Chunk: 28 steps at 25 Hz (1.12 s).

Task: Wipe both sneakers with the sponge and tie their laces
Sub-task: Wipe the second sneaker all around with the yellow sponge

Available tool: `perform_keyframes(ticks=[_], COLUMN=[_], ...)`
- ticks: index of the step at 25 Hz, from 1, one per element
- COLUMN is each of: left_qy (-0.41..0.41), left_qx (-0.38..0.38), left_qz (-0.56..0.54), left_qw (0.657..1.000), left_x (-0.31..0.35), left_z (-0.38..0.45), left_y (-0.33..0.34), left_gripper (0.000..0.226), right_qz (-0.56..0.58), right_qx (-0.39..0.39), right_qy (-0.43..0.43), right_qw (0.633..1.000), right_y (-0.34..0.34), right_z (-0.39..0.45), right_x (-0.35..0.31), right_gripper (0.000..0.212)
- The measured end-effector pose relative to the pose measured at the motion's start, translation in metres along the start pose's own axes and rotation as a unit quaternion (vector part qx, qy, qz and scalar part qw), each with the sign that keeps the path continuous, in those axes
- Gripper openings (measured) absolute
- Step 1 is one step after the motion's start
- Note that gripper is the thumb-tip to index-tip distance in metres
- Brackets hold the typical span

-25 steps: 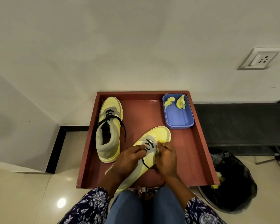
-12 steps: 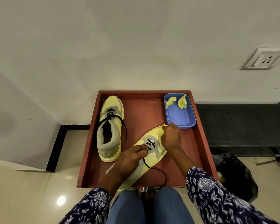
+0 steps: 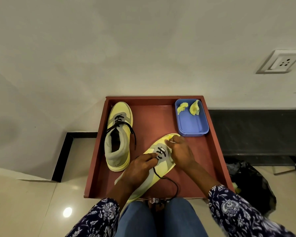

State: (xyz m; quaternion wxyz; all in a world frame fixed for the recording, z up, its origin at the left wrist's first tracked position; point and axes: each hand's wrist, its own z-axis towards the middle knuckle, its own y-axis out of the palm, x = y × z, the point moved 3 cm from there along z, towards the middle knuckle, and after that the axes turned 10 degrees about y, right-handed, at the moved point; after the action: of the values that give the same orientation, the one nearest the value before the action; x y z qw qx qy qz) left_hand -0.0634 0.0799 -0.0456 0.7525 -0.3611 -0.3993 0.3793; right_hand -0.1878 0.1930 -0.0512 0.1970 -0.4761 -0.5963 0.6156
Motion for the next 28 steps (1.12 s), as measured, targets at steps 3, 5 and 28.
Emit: perform_keyframes(ticks=[3, 5, 28], left_qy=[-0.003, 0.002, 0.000], left_qx=[0.005, 0.009, 0.034], left_qz=[0.001, -0.005, -0.024], left_qw=[1.000, 1.000, 0.999], left_x=[-0.001, -0.001, -0.007], left_z=[0.000, 0.000, -0.005], left_y=[0.001, 0.001, 0.008], left_gripper=[0.021, 0.020, 0.025], right_qz=[-0.040, -0.009, -0.072], right_qx=[0.051, 0.033, -0.189], right_qy=[0.057, 0.099, -0.079], right_qw=[0.996, 0.995, 0.976], right_y=[-0.010, -0.015, -0.013], right_z=[0.021, 0.026, 0.049], right_x=[0.018, 0.020, -0.041], right_gripper=[0.029, 0.021, 0.039])
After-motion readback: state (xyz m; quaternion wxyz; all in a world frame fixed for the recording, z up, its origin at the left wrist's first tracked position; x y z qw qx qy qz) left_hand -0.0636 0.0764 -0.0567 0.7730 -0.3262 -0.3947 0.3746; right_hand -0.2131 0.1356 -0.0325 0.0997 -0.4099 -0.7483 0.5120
